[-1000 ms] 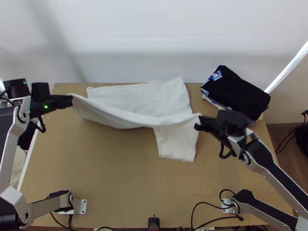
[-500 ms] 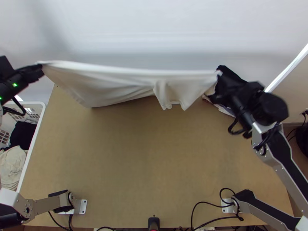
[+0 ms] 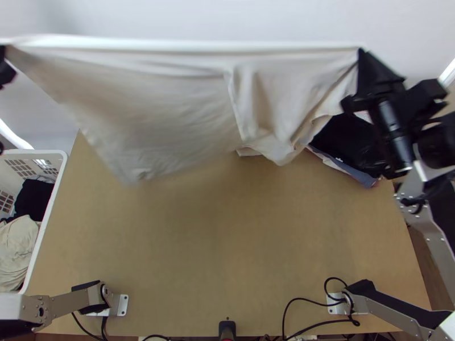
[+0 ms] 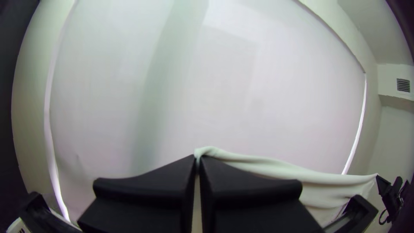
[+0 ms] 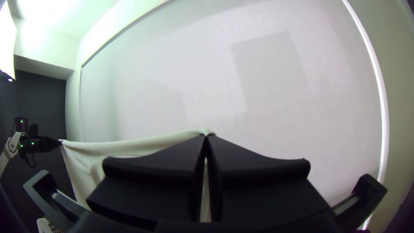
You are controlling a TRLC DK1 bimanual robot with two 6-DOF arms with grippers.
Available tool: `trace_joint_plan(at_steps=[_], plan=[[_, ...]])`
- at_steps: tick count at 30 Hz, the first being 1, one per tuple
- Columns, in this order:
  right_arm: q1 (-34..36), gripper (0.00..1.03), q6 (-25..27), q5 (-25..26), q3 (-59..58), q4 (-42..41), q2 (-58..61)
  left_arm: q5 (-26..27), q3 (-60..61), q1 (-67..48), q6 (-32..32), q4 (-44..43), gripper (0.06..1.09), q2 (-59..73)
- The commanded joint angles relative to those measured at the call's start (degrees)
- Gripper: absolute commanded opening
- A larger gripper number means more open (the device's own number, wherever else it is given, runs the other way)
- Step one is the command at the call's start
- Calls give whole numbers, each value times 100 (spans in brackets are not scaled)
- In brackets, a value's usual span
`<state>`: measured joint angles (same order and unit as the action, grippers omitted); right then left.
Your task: Fold the t-shirt
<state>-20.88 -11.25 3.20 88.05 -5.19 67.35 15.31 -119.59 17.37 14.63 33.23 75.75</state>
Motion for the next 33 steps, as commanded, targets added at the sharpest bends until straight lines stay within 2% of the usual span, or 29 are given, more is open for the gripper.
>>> trace_joint_plan(at_steps=[1,4,8,15,26,33], plan=[[85,3,131,304,634,-342,-56,-450,-275,100,154,-476,9,-288],[85,3,342,409,924,-580,-20,-599,-275,100,154,-766,9,-420],[58,3,377,409,1373,-597,-38,-775,-284,100,154,-906,9,-622],[14,3,369,453,1768,-263,-574,-986,-275,118,215,-1065,9,-1211],[-47,3,175,541,1768,1618,-2051,-951,270,74,224,-731,9,-2468],[-12,3,123,541,1953,2488,-2464,-810,894,65,637,-370,9,-3092]])
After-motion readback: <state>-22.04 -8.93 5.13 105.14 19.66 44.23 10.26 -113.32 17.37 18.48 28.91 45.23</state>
